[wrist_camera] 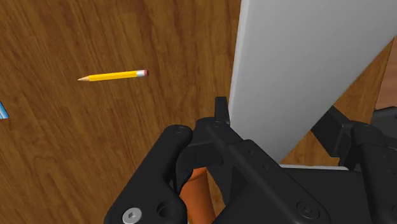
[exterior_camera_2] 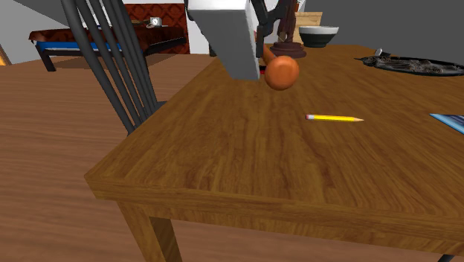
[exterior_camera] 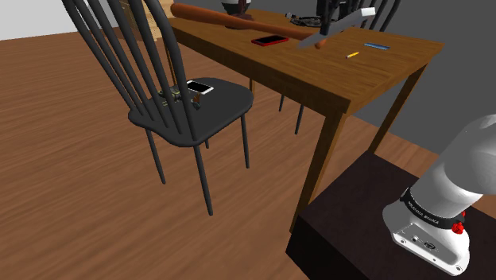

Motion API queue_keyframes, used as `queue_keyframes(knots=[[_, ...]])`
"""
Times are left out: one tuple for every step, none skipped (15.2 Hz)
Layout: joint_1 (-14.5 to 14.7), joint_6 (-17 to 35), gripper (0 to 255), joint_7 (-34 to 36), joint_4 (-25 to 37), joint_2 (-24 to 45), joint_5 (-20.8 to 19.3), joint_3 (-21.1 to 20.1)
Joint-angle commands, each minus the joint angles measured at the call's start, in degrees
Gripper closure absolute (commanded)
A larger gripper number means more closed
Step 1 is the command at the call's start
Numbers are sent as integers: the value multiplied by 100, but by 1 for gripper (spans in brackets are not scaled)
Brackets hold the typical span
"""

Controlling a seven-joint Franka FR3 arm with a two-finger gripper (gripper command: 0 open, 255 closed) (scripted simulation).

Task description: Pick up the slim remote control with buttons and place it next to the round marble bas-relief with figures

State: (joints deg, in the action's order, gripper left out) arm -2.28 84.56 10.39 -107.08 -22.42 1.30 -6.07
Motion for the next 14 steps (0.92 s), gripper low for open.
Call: queue_keyframes(knots=[[-105, 31, 255, -280, 125, 152, -99, 200], [-151, 40, 255, -410, 194, 230, -136, 289], [-198, 49, 255, -540, 270, 313, -169, 376], [-246, 56, 255, -670, 352, 402, -199, 461], [-294, 63, 255, -800, 442, 496, -227, 544], [-340, 68, 255, -928, 539, 596, -252, 628], [-388, 72, 255, -1056, 643, 701, -273, 710], [-436, 74, 255, -1185, 755, 811, -291, 791], [-483, 74, 255, -1312, 875, 928, -306, 871], [-531, 71, 255, -1439, 1002, 1049, -316, 950], [-580, 66, 255, -1567, 1138, 1177, -323, 1027], [-629, 58, 255, -1694, 1282, 1310, -325, 1104], [-678, 47, 255, -1820, 1435, 1449, -323, 1181], [-729, 33, 255, -1947, 1598, 1594, -317, 1254]])
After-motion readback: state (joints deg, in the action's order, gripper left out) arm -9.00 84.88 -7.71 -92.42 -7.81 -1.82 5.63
